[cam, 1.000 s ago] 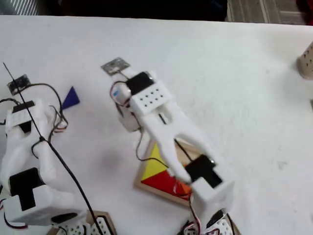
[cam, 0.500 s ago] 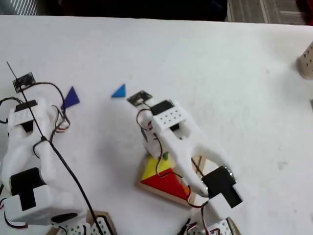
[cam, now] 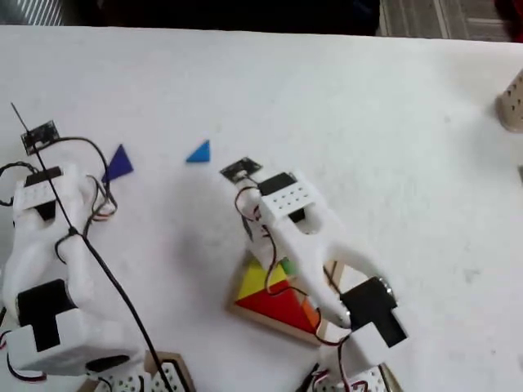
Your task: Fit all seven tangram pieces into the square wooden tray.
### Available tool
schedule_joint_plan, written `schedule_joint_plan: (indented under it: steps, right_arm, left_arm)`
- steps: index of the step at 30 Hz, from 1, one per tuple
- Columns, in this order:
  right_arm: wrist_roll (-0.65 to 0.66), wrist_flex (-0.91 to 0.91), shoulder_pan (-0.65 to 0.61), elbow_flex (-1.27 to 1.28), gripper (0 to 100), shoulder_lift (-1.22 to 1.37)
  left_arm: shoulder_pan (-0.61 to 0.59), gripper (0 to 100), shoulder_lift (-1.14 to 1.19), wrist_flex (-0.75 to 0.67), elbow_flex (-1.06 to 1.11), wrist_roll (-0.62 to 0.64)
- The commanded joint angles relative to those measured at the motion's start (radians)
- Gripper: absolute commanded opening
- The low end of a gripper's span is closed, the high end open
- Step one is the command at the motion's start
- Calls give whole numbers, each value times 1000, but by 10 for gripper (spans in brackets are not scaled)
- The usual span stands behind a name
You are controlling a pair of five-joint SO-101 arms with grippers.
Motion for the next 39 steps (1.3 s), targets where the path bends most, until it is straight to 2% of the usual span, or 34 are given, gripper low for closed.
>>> schedule_joint_plan:
  steps: [1,10,12,16,17,19,22,28,31,36,39]
  right_arm:
    - [14,64,48,-57,306,-84]
    - [163,254,278,-144,288,-343]
    - [184,257,341,-110,224,-378]
    - [187,186,455,9,23,-387]
    - [189,156,486,44,9,-387]
    - [195,96,549,121,43,-387]
    - [187,-21,639,227,14,-389]
    - [163,-209,779,362,18,-400]
    - [146,-220,816,370,18,-400]
    - [144,-243,822,371,18,-397]
    - [144,-255,823,371,18,-390]
  left_arm:
    - [24,161,-39,-9,-5,-11]
    - [56,159,-59,-12,15,-61]
    - [73,159,-116,-23,58,-63]
    - [127,156,-306,-81,206,-61]
    - [147,149,-360,-81,236,-60]
    - [206,107,-470,-78,288,-60]
    - [320,16,-621,-78,336,-61]
    - [598,23,-765,-44,307,-57]
    - [730,23,-710,-51,233,-48]
    - [888,23,-475,-52,81,176]
    - [961,23,-329,-60,8,236]
